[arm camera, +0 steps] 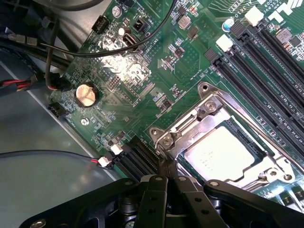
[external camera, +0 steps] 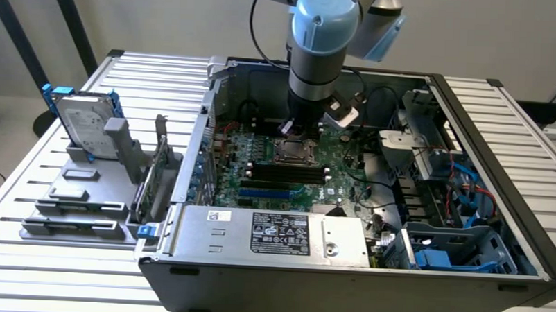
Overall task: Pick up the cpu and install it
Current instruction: 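Install the first cpu locking lever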
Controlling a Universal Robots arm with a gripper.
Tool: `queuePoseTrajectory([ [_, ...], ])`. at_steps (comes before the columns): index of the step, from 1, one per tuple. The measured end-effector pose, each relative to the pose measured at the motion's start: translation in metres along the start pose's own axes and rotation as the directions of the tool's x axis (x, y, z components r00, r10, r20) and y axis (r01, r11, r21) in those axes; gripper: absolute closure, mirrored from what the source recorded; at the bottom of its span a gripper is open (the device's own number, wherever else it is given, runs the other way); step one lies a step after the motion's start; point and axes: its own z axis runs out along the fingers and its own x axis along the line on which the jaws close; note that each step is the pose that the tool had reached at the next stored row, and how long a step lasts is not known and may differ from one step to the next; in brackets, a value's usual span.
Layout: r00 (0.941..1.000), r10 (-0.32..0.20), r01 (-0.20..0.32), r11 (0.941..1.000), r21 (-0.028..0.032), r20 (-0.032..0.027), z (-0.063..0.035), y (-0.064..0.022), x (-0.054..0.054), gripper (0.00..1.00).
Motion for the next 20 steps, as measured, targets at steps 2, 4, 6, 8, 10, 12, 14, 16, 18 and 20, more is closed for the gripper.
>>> queuePoseTrajectory([
  [2, 1.0000, 0.000, 0.000, 1.0000, 0.0012, -0.0012, 0.0004, 0.0001, 0.000, 0.89],
  [4, 1.0000, 0.000, 0.000, 1.0000, 0.0041, -0.0040, 0.0009, 0.0002, 0.000, 0.89],
  [6, 1.0000, 0.001, -0.001, 1.0000, 0.0098, -0.0094, 0.0015, 0.0004, 0.000, 0.89],
  [8, 0.9999, 0.001, -0.001, 0.9999, 0.0130, -0.0128, 0.0014, 0.0005, -0.001, 0.89],
  [10, 0.9999, 0.001, -0.001, 0.9999, 0.0163, -0.0160, 0.0013, 0.0005, -0.001, 0.89],
  [12, 0.9998, 0.002, -0.001, 0.9998, 0.0178, -0.0173, -0.0001, 0.0008, -0.001, 0.89],
  [14, 0.9998, 0.002, -0.002, 0.9998, 0.0189, -0.0180, -0.0028, 0.0010, -0.001, 0.89],
  [16, 0.9998, 0.002, -0.002, 0.9998, 0.0196, -0.0182, -0.0053, 0.0011, -0.003, 0.89],
  [18, 0.9998, 0.003, -0.002, 0.9998, 0.0202, -0.0183, -0.0082, 0.0010, -0.006, 0.89],
  [20, 0.9998, 0.003, -0.003, 0.9998, 0.0210, -0.0185, -0.0119, 0.0008, -0.009, 0.89],
])
